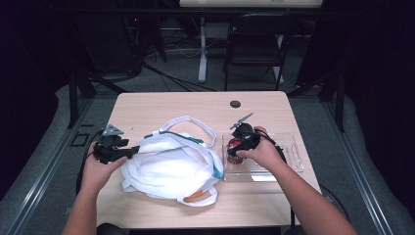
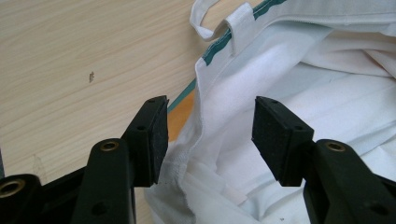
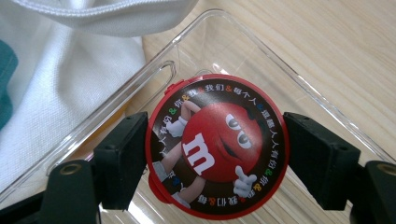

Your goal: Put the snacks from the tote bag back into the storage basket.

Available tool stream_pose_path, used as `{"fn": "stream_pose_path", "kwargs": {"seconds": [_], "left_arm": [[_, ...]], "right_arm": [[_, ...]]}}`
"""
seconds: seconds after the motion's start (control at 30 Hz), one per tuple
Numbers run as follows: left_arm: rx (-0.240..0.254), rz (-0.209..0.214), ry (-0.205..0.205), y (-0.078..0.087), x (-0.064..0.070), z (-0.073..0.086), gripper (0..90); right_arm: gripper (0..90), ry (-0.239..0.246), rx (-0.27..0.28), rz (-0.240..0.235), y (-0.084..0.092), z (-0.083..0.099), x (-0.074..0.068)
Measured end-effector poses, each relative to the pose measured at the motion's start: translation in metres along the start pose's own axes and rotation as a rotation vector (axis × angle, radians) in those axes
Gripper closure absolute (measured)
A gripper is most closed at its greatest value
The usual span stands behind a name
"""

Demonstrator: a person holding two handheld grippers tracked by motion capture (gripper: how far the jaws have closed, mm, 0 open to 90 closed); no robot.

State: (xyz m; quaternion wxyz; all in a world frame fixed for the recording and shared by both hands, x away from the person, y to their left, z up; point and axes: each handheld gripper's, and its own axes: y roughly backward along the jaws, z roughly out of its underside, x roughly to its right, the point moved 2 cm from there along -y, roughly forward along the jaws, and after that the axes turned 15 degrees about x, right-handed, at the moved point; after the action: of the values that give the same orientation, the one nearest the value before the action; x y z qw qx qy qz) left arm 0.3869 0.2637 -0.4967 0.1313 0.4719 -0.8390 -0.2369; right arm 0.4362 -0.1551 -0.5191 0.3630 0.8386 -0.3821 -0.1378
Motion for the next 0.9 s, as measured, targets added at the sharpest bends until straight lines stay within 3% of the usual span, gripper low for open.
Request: {"fn": "stream_pose_path", "kwargs": {"seconds": [0.27, 0.4, 0.73, 0.9], "left_arm": [[0.0, 0.006, 0.004, 0.001, 0.001, -0.001, 46.1], [0.001, 0.007, 0.003, 0.001, 0.001, -0.001, 46.1], [0.003, 0.009, 0.001, 0.001, 0.002, -0.001, 46.1], [-0.003, 0.011, 0.002, 0.0, 0.002, -0.001, 46.1]], "right_arm": [[25.2, -0.014, 0.027, 0.019, 0.01, -0.002, -0.003], [25.2, -0.007, 0.011, 0.022, 0.014, -0.002, -0.001], [25.2, -0.055, 0.011, 0.023, 0.017, 0.007, -0.001], [25.3, -0.052, -0.003, 0.023, 0.018, 0.01, -0.001]]}}
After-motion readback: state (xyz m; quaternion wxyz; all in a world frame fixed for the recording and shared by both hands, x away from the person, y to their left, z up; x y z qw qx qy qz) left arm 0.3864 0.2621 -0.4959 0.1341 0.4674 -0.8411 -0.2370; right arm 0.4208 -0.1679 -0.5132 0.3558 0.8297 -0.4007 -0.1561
